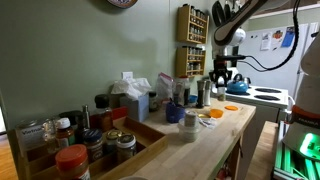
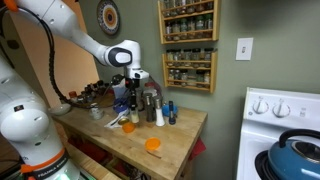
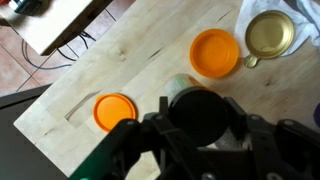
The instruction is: Take the spice bottle out of the orange container and put it on the right side of the table
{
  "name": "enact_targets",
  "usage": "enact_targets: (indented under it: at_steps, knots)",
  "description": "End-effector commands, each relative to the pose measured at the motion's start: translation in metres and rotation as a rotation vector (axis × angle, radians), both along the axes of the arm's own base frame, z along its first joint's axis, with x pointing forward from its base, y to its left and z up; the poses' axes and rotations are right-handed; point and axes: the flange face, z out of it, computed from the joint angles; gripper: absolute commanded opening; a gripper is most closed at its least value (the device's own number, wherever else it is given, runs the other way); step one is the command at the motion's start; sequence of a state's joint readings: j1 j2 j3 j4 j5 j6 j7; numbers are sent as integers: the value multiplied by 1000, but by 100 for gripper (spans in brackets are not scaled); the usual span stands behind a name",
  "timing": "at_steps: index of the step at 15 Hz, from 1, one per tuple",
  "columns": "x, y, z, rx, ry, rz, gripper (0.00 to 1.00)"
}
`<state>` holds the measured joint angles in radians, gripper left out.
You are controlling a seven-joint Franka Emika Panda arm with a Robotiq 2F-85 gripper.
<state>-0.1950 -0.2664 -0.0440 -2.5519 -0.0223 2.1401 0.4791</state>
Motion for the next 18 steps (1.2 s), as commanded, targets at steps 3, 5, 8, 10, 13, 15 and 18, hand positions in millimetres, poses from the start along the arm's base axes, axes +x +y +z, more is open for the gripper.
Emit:
enact_targets:
  at_steps: [3,5,8,10,13,15,18]
  knots:
    - [3,0,-3,3,0,-10,31]
    - [12,-14,-20,-2,-23,-50,31]
    - [15,-40,-37,52,-61,3,31]
    - [14,-60,-44,103,-84,6,31]
    - [10,-62,-46,105,-74,-5,56]
    - [11,-74,-46,120,-84,-15,56]
    - [22,-85,-49,98,-137,-7,31]
